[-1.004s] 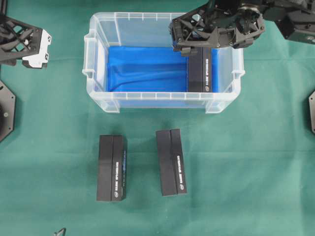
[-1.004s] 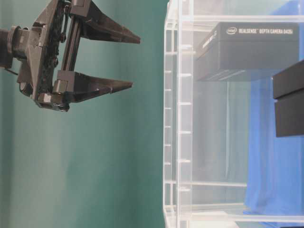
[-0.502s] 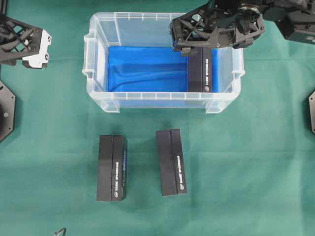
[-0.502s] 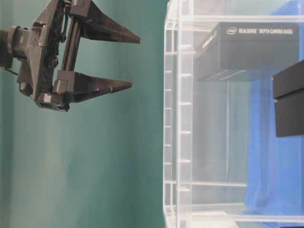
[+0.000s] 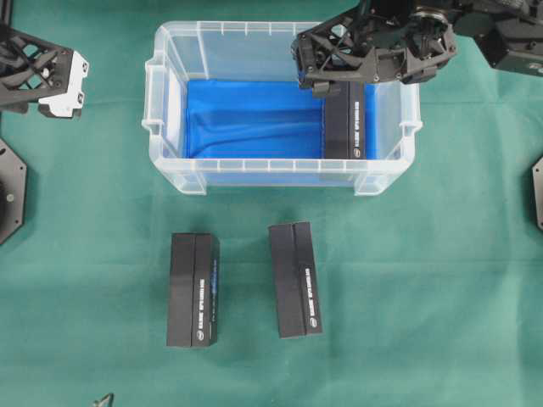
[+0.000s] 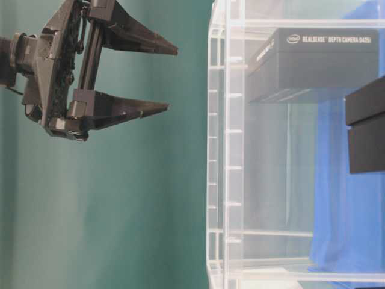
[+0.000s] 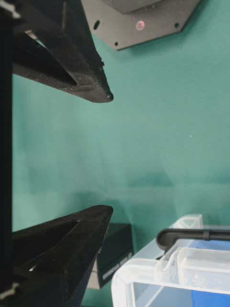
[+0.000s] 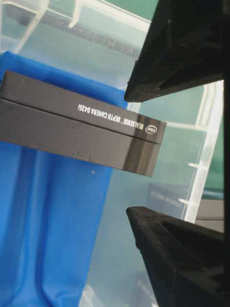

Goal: Take out the box from the case.
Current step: 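Lower the right gripper around the right box and close on it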

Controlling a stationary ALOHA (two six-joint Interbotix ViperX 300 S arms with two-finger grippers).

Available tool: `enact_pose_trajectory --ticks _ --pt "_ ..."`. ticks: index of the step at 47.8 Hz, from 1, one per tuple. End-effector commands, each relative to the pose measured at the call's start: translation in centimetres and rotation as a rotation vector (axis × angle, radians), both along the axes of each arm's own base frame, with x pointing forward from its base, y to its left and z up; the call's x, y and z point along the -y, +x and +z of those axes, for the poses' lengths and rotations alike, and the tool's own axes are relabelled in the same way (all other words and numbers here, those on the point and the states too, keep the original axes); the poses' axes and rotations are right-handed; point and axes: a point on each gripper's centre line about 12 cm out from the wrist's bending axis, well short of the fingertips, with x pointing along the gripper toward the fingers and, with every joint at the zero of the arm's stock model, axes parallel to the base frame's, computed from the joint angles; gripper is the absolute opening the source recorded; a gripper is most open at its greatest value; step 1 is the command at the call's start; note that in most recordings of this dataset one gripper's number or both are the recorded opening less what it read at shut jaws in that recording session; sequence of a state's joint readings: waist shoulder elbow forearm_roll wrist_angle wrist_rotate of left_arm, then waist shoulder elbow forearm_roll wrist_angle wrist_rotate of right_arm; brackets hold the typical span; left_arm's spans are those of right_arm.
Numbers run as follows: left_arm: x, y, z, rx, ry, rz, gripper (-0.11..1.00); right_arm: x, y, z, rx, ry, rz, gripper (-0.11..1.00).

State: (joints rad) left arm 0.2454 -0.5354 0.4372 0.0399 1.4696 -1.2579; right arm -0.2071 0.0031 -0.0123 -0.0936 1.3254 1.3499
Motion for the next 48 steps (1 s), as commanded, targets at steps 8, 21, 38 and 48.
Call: enact_pose_trajectory --ticks 8,21,38,48 --pt "0.0 0.1 1.1 0.037 0.01 -0.005 0.96 -0.1 -0.3 0.2 0.007 -0.002 0.002 0.89" --pt "0.1 0.1 1.0 0.036 0.009 -0.005 0.96 -0.1 -0.5 -2.0 -0.001 -0.003 0.002 0.89" --pt "0.4 0.2 1.0 0.035 0.008 -0.019 0.96 0.6 -0.5 -4.8 0.035 -0.01 -0.006 0.9" --pt "0.6 0.5 1.0 0.035 0.007 -0.026 0.96 1.0 -0.8 -6.0 0.04 -0.011 -0.016 0.9"
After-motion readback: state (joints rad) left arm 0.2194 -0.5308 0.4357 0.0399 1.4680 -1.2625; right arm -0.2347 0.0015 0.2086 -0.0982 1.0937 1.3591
